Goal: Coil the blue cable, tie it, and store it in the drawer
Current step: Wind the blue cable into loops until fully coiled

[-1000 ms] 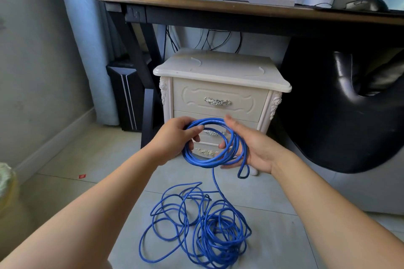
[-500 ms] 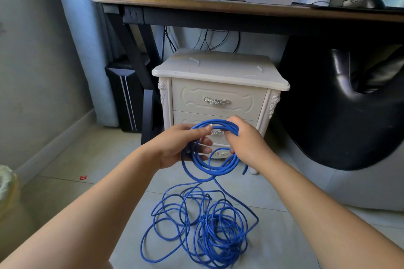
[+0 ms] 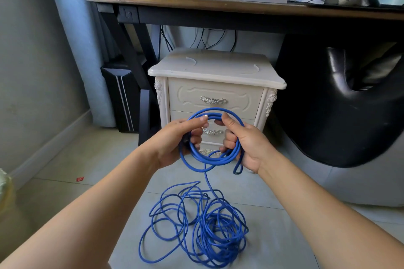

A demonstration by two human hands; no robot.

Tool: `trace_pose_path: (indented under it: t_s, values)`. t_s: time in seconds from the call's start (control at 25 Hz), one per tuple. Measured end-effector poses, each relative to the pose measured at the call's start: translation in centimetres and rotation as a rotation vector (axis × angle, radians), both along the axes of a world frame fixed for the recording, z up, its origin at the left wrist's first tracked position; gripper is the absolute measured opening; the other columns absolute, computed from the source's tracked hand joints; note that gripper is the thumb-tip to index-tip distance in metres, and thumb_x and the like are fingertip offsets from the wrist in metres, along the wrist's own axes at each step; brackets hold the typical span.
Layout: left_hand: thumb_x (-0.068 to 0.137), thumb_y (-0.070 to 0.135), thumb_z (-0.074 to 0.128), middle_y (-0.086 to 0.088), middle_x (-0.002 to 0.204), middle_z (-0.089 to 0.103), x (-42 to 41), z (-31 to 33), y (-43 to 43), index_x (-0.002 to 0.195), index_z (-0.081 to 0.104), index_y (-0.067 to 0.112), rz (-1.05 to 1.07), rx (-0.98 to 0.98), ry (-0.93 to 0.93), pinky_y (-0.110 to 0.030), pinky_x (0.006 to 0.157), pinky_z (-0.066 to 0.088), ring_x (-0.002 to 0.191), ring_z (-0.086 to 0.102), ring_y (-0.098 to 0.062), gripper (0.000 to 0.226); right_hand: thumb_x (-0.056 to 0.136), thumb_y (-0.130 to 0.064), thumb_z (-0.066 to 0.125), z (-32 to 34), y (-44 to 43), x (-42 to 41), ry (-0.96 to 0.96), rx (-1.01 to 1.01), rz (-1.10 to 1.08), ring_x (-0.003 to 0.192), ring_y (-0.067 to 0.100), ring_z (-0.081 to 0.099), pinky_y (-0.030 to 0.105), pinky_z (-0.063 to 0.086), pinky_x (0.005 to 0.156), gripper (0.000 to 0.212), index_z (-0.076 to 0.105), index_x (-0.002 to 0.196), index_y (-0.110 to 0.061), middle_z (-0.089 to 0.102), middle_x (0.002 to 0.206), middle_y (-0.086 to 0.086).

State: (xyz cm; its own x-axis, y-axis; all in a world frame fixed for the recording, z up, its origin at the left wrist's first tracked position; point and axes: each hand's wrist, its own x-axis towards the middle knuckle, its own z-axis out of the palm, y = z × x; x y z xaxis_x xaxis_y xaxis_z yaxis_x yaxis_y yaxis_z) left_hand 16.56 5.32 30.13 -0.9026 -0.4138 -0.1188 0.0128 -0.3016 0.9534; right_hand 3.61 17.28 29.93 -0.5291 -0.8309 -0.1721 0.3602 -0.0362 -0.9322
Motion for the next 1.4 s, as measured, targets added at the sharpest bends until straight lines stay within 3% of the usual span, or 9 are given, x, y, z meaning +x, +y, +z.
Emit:
trace_pose_path:
  t_s: [0.16, 0.28, 0.48, 0.64, 0.8, 0.92, 1.04, 1.2, 1.4]
  values:
    - [0.083, 0.057, 0.061, 0.006, 0.062, 0.033, -0.8, -0.1, 0.9, 0.111, 0.066, 0.008, 0.124, 0.018, 0.014, -0.025, 0.059, 0.035, 0.053, 0.032, -0.008, 0.056, 0.09, -0.037, 0.065, -0.4, -0.3, 0.3, -0.049, -0.048, -0.117, 0.038, 0.01, 0.03, 0.024, 0.044, 0.047, 0.032, 0.066, 0.099, -0.006, 0.026, 0.047, -0.004]
    - [0.088, 0.066, 0.052, 0.006, 0.055, 0.029, -1.5, -0.1, 1.5, 0.085, 0.072, 0.011, 0.403, -0.038, -0.063, -0.025, 0.05, 0.031, 0.047, 0.026, -0.011, 0.058, 0.093, -0.053, 0.053, 0.0, -0.4, 0.6, -0.118, -0.03, -0.068, 0.039, 0.012, 0.033, 0.028, 0.046, 0.052, 0.049, 0.067, 0.099, -0.006, 0.029, 0.046, -0.003]
    - [0.085, 0.058, 0.062, 0.004, 0.045, 0.032, -1.6, 0.3, 1.1, 0.062, 0.055, 0.011, 0.539, 0.014, -0.143, -0.027, 0.047, 0.027, 0.043, 0.027, -0.013, 0.053, 0.092, -0.062, 0.043, 0.5, -0.1, 0.0, -0.046, -0.008, 0.054, 0.045, 0.017, 0.051, 0.041, 0.056, 0.064, 0.068, 0.067, 0.111, -0.001, 0.048, 0.051, 0.002]
    - [0.082, 0.054, 0.066, 0.002, 0.042, 0.036, -1.8, 0.0, 0.6, 0.058, 0.053, 0.01, 0.625, -0.057, -0.206, -0.028, 0.047, 0.028, 0.039, 0.03, -0.016, 0.051, 0.1, -0.049, 0.039, 0.1, -0.1, -0.2, -0.008, 0.021, 0.088, 0.057, 0.03, 0.063, 0.053, 0.055, 0.084, 0.055, 0.07, 0.105, -0.003, 0.056, 0.065, 0.013]
    - [0.085, 0.048, 0.064, -0.001, 0.047, 0.042, -1.8, -0.1, 0.8, 0.058, 0.054, 0.01, 0.77, -0.155, -0.227, -0.028, 0.049, 0.03, 0.042, 0.034, -0.018, 0.048, 0.102, -0.042, 0.04, -0.7, -0.7, 0.7, -0.069, -0.057, 0.027, 0.061, 0.03, 0.065, 0.045, 0.057, 0.073, 0.046, 0.063, 0.105, -0.002, 0.058, 0.069, 0.015]
    - [0.088, 0.043, 0.059, 0.0, 0.052, 0.046, -1.8, -0.1, 1.1, 0.06, 0.055, 0.01, 0.837, -0.195, -0.199, -0.027, 0.049, 0.031, 0.045, 0.036, -0.018, 0.044, 0.095, -0.038, 0.057, -1.2, -0.9, 1.2, 0.047, -0.078, 0.009, 0.056, 0.024, 0.058, 0.046, 0.056, 0.074, 0.031, 0.059, 0.091, -0.007, 0.052, 0.062, 0.007]
    - [0.088, 0.044, 0.057, 0.001, 0.048, 0.044, -1.9, -0.4, 1.2, 0.061, 0.054, 0.011, 0.736, -0.149, -0.204, -0.029, 0.052, 0.033, 0.043, 0.035, -0.017, 0.042, 0.09, -0.02, 0.068, -1.4, -0.7, 1.5, 0.213, 0.014, -0.004, 0.045, 0.014, 0.04, 0.037, 0.057, 0.065, 0.014, 0.057, 0.087, -0.011, 0.036, 0.049, -0.003]
    - [0.089, 0.06, 0.054, 0.0, 0.053, 0.053, -1.1, -0.3, 0.4, 0.07, 0.061, 0.01, 0.441, -0.178, -0.228, -0.03, 0.056, 0.043, 0.045, 0.047, -0.017, 0.054, 0.093, -0.027, 0.064, -1.5, -1.1, 1.1, 0.214, 0.099, -0.1, 0.037, 0.01, 0.031, 0.028, 0.048, 0.052, 0.02, 0.053, 0.08, -0.017, 0.026, 0.045, -0.006]
    - [0.073, 0.065, 0.062, 0.01, 0.104, 0.07, 0.0, -1.2, 0.0, 0.12, 0.061, 0.029, 0.209, -0.759, -0.058, -0.029, 0.077, 0.055, 0.083, 0.068, -0.008, 0.06, 0.092, -0.022, 0.064, -1.4, -1.0, -0.1, 0.279, 0.163, -0.09, 0.037, 0.011, 0.034, 0.028, 0.047, 0.048, 0.019, 0.054, 0.077, -0.015, 0.03, 0.043, -0.006]
